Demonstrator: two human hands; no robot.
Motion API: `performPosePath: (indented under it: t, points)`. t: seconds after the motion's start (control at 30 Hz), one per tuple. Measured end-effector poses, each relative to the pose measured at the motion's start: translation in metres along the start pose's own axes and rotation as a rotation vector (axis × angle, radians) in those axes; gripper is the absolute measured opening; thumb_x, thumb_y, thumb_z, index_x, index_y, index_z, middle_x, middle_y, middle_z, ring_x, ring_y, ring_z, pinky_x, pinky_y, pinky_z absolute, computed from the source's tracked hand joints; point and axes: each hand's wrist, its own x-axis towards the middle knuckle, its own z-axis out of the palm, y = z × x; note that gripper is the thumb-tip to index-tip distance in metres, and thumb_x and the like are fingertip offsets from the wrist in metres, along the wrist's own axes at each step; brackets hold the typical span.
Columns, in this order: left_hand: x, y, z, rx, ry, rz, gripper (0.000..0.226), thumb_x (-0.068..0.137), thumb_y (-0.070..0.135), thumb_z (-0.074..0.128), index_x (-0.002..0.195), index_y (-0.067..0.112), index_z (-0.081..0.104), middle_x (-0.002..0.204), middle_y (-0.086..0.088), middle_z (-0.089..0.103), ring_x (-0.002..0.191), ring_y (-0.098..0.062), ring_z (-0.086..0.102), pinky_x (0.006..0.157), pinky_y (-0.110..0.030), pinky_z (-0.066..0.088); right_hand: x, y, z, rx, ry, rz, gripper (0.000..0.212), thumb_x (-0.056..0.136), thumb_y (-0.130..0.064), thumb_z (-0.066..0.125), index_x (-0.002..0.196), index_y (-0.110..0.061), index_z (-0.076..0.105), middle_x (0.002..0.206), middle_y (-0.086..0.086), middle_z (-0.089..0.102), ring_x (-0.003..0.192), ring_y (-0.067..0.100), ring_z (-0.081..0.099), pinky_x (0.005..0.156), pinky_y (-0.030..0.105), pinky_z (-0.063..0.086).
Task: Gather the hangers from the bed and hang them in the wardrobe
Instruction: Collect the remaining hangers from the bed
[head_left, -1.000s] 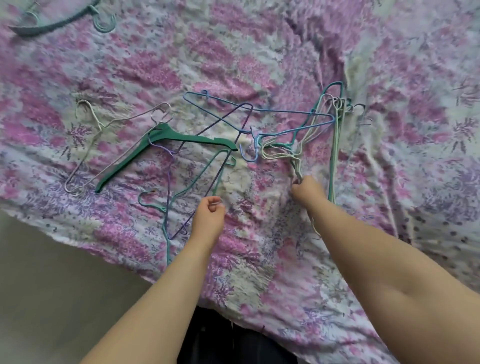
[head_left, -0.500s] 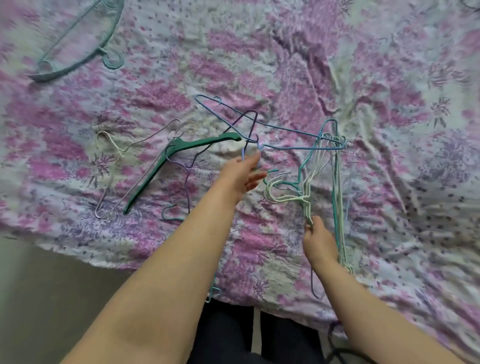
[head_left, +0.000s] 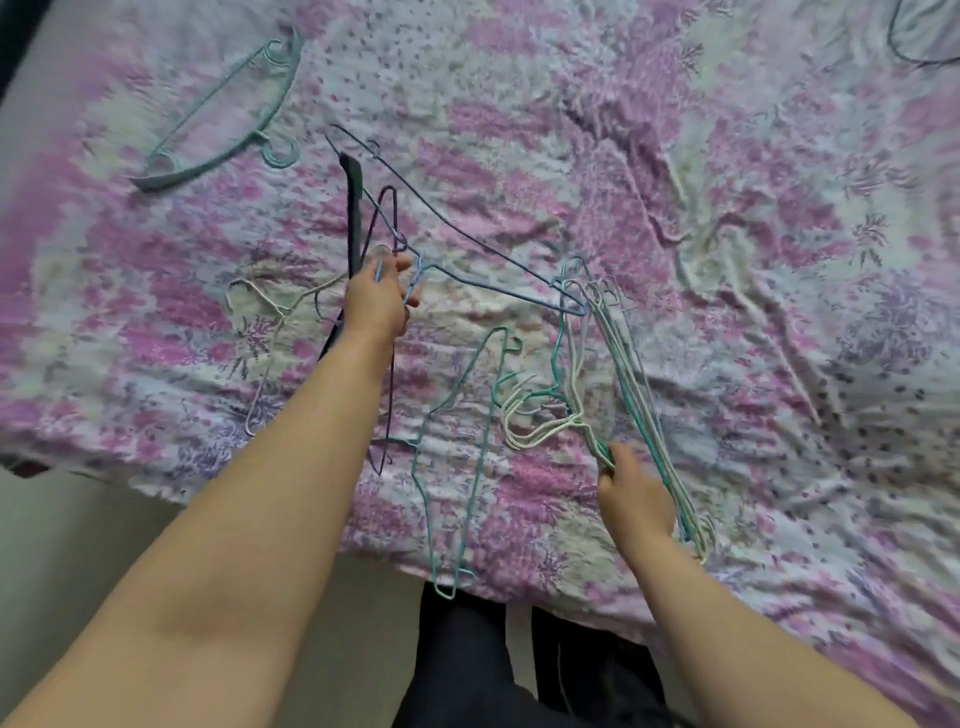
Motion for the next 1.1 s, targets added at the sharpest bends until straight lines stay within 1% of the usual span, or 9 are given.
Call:
performPosePath:
  t: [0.23, 0.33, 0.5, 0.63, 0.7, 0.93, 1.0, 1.03, 1.1]
  points:
    - [-0.005, -0.019, -0.059, -0.207, 0.088, -0.126, 0.043, 0.104, 0.040, 0.031, 0.106, 0.013, 0.064, 0.057, 0.002, 0.046, 0.032, -0.006, 0.023, 0.038, -0.014, 0.017, -0.002, -0.002, -0.017, -0.023, -0.019, 0.082, 0.030, 0.095, -0.044, 0.043, 0.077, -0.022, 0.051, 0.075, 0.008, 0.061, 0.068, 0.031, 0.056, 0.055, 0.032, 0.038]
    - [-0.009, -0.015, -0.092, -0.084, 0.189, -0.083, 0.038, 0.103, 0.038, 0.037, 0.093, 0.014, 0.063, 0.043, 0.006, 0.048, 0.028, -0.007, 0.024, 0.037, -0.013, 0.018, 0.000, 0.005, -0.024, -0.001, -0.038, 0.126, 0.037, 0.094, -0.044, 0.043, 0.076, -0.017, 0.060, 0.074, 0.010, 0.061, 0.069, 0.032, 0.056, 0.058, 0.033, 0.043]
    - [-0.015, -0.037, -0.144, 0.181, 0.210, -0.079, 0.043, 0.100, 0.041, 0.046, 0.100, 0.004, 0.068, 0.061, -0.007, 0.052, 0.038, -0.015, 0.027, 0.044, -0.023, 0.022, -0.005, -0.012, -0.026, 0.441, 0.028, 0.279, 0.035, 0.093, -0.031, 0.048, 0.065, -0.009, 0.048, 0.059, 0.010, 0.043, 0.053, 0.023, 0.036, 0.052, 0.030, 0.025]
    - [-0.022, -0.057, -0.160, 0.255, 0.165, -0.073, 0.040, 0.097, 0.038, 0.052, 0.091, 0.002, 0.068, 0.062, -0.009, 0.055, 0.038, -0.014, 0.041, 0.041, -0.020, 0.030, -0.012, -0.065, -0.011, 0.521, 0.050, 0.113, 0.032, 0.097, -0.028, 0.044, 0.070, -0.011, 0.048, 0.062, 0.010, 0.043, 0.058, 0.024, 0.040, 0.056, 0.033, 0.026]
    - [-0.016, -0.065, -0.163, 0.273, 0.112, -0.072, 0.038, 0.095, 0.038, 0.055, 0.082, 0.005, 0.068, 0.067, -0.011, 0.062, 0.052, -0.019, 0.049, 0.048, -0.022, 0.036, -0.011, -0.097, -0.001, 0.446, 0.008, -0.023, 0.031, 0.099, -0.029, 0.040, 0.077, -0.011, 0.052, 0.067, 0.009, 0.052, 0.061, 0.027, 0.046, 0.055, 0.033, 0.029]
    - [0.019, -0.101, -0.151, 0.310, -0.083, -0.151, 0.036, 0.090, 0.033, 0.065, 0.071, 0.004, 0.055, 0.058, -0.010, 0.049, 0.046, -0.016, 0.036, 0.047, -0.024, 0.029, 0.011, -0.203, 0.048, 0.198, -0.030, -0.135, 0.010, 0.092, -0.008, 0.039, 0.084, -0.011, 0.045, 0.070, 0.009, 0.049, 0.065, 0.031, 0.047, 0.053, 0.035, 0.032]
    - [0.031, -0.111, -0.138, 0.261, -0.100, -0.106, 0.027, 0.088, 0.028, 0.069, 0.082, 0.006, 0.054, 0.065, -0.011, 0.053, 0.054, -0.018, 0.045, 0.054, -0.025, 0.036, 0.016, -0.226, 0.066, 0.125, -0.065, -0.119, 0.009, 0.092, -0.005, 0.037, 0.087, -0.011, 0.042, 0.069, 0.008, 0.046, 0.063, 0.030, 0.044, 0.050, 0.034, 0.028]
    - [0.039, -0.114, -0.133, 0.220, -0.102, -0.102, 0.028, 0.086, 0.026, 0.071, 0.099, 0.007, 0.055, 0.081, -0.014, 0.059, 0.068, -0.020, 0.053, 0.063, -0.028, 0.042, 0.020, -0.235, 0.075, 0.087, -0.074, -0.097, 0.008, 0.093, -0.004, 0.037, 0.092, -0.010, 0.043, 0.071, 0.009, 0.049, 0.064, 0.030, 0.045, 0.049, 0.033, 0.027]
    - [0.059, -0.127, -0.131, 0.345, -0.042, -0.076, 0.066, 0.082, 0.035, 0.074, 0.134, 0.013, 0.040, 0.124, -0.017, 0.051, 0.109, -0.027, 0.051, 0.091, -0.036, 0.042, 0.029, -0.248, 0.095, 0.057, -0.078, -0.012, 0.016, 0.094, -0.004, 0.038, 0.107, -0.008, 0.046, 0.083, 0.013, 0.056, 0.069, 0.030, 0.048, 0.051, 0.032, 0.030]
